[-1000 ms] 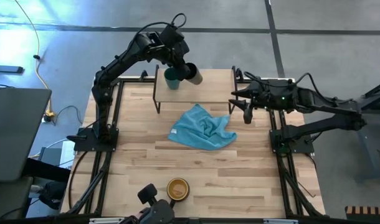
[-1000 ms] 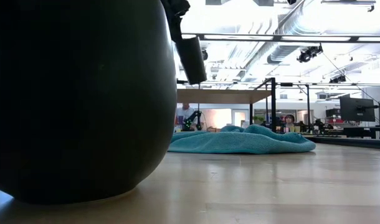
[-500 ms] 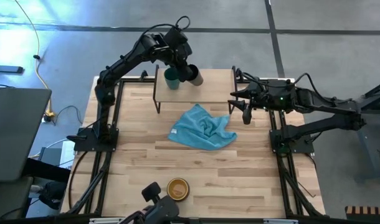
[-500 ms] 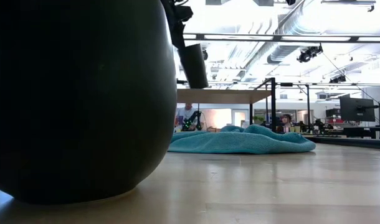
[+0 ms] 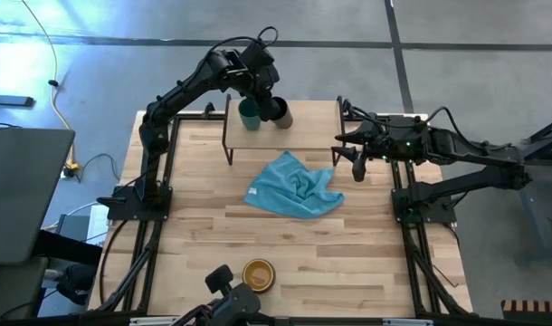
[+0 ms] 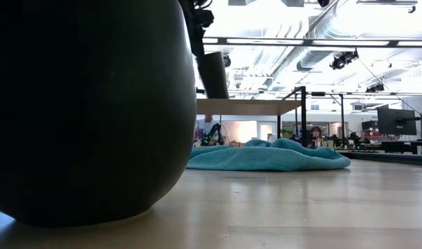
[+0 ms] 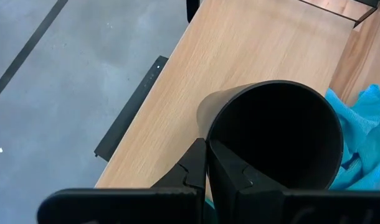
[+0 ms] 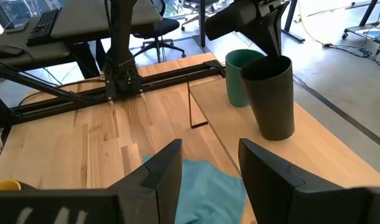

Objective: Stack small to large cups/mugs on shelf
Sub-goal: Put the black cup on the shelf

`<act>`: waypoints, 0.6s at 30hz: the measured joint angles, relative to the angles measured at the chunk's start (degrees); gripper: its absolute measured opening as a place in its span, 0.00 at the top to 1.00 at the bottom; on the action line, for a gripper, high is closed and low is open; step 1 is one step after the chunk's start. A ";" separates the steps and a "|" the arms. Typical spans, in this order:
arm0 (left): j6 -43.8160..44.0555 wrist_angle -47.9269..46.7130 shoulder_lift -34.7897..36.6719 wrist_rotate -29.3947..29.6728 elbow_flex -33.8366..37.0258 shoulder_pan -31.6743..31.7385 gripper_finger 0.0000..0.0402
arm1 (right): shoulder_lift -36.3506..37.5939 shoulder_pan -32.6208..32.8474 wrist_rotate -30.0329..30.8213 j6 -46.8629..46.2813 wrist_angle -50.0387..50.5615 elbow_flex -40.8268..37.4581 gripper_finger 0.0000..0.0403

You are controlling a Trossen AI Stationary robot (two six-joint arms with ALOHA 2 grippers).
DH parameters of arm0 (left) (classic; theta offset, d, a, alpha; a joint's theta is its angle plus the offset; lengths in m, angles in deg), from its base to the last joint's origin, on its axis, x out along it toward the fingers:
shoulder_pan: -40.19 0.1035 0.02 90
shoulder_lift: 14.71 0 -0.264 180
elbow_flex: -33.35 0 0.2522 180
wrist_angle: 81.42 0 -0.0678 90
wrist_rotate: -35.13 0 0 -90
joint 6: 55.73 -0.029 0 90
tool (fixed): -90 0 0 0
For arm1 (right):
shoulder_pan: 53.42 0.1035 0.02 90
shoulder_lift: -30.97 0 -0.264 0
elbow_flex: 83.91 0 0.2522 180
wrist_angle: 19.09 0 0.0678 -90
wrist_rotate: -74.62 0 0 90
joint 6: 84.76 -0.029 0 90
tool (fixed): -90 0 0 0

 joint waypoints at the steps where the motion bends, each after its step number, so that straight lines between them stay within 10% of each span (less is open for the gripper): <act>1: 0.00 -0.14 0.00 0.02 0.00 0.00 1.00 | 0.00 0.00 0.01 0.09 0.00 0.00 0.63; 18: 0.04 -0.60 0.02 -0.25 0.00 0.00 1.00 | 0.02 0.00 0.00 -0.24 1.25 0.00 0.63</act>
